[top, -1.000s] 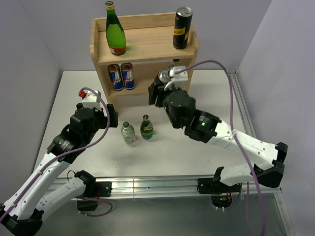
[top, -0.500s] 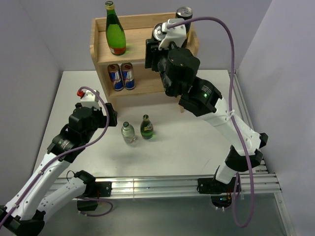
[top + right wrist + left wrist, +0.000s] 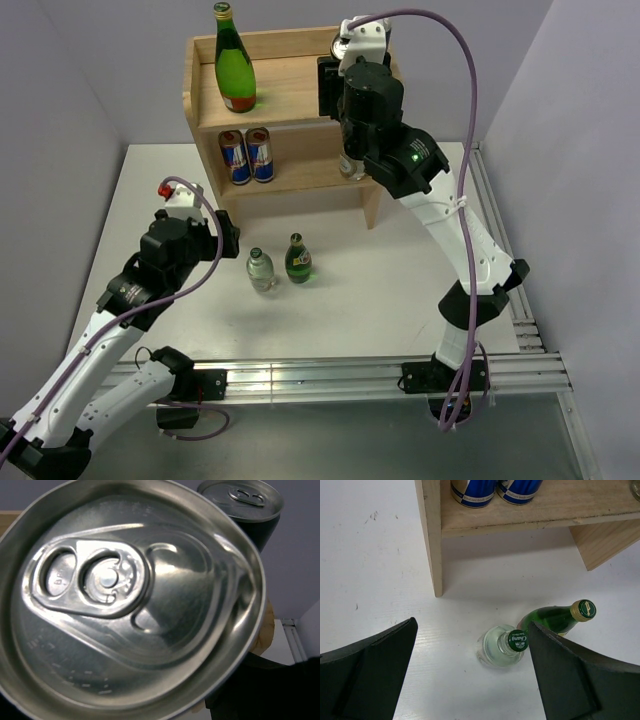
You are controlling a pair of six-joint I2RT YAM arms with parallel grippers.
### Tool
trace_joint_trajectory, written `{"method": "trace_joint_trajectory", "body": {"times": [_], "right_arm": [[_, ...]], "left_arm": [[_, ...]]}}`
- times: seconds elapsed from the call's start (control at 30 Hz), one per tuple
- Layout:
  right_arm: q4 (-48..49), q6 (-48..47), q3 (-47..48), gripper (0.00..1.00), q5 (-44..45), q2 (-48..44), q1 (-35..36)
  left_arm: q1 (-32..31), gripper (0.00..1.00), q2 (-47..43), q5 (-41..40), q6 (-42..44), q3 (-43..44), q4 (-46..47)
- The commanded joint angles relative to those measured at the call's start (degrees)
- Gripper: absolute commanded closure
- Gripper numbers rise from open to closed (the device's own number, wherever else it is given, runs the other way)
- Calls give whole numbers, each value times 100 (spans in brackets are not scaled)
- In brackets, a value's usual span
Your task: Place and organize the beverage onto the shelf
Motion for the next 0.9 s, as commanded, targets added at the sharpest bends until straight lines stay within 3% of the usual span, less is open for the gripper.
{"method": "trace_joint_trajectory", "body": {"times": [0.0,0.73,0.8,0.87], "right_arm": [[510,19,477,100,-221,-14,-49],[414,678,310,100,-581,391,-550],[422,705,257,95,-572,391,-559],[440,722,205,80,-563,391,-559]], "left_arm": [[47,1,-46,109,-5,-31,191],[100,1,-64,126,4,-58,191],[100,1,-64,135,-13,-58,191],[108,1,-64,144,-13,-58,191]]}}
